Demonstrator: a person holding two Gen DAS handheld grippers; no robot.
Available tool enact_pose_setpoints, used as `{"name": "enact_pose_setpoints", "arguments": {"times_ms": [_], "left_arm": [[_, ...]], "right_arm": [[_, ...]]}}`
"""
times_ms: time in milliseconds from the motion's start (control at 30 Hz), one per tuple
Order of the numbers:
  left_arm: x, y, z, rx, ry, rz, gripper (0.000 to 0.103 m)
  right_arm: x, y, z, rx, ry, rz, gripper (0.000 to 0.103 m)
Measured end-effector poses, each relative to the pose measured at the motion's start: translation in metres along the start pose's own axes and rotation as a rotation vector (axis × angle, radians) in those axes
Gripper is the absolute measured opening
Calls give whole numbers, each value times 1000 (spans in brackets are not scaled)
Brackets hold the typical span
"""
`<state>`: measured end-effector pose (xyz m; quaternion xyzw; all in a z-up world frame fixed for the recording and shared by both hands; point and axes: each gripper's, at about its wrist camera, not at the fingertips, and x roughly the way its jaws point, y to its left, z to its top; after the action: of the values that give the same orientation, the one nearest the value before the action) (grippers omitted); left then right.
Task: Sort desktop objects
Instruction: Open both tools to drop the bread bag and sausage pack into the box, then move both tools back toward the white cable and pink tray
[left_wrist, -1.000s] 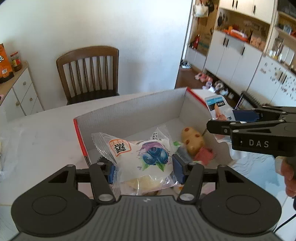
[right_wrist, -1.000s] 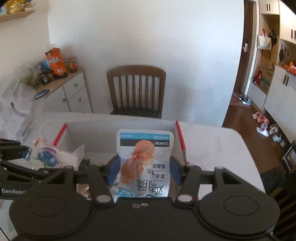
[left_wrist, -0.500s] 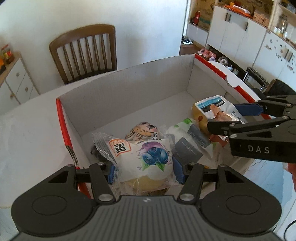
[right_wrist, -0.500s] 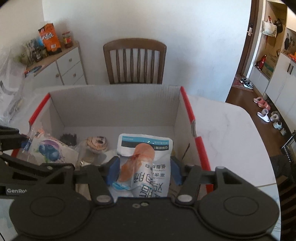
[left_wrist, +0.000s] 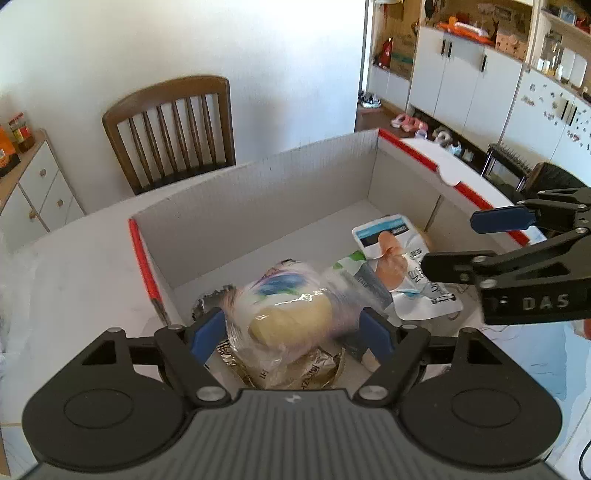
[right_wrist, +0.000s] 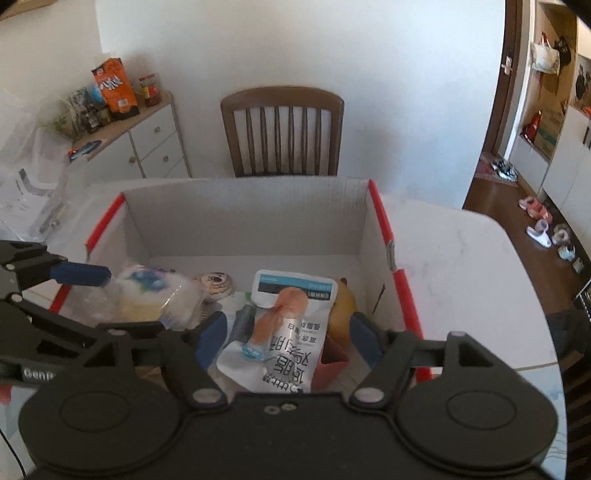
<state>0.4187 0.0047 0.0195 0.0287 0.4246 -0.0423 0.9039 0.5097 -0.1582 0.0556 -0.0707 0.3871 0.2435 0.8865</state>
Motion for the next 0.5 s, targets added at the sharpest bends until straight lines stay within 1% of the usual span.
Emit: {"name": "enact_pose_setpoints", "arguments": {"times_ms": [100,167,300,500], "left_arm": [[-16,2,-3,-10,-35,-8,79],[-27,3,-6,-24,-60,-16,79],[-51,3,-13,-30,-107,-29,79],[-80,1,-32,-23,-161,-35,79]], "right_arm": [[-17,2,-2,-14,-25,10,75],[-30,4,-6,-23,-47,19,78],[-52,10,-16,-41,-63,35,78],[-80,29,-42,-71,-74,51,79]]}}
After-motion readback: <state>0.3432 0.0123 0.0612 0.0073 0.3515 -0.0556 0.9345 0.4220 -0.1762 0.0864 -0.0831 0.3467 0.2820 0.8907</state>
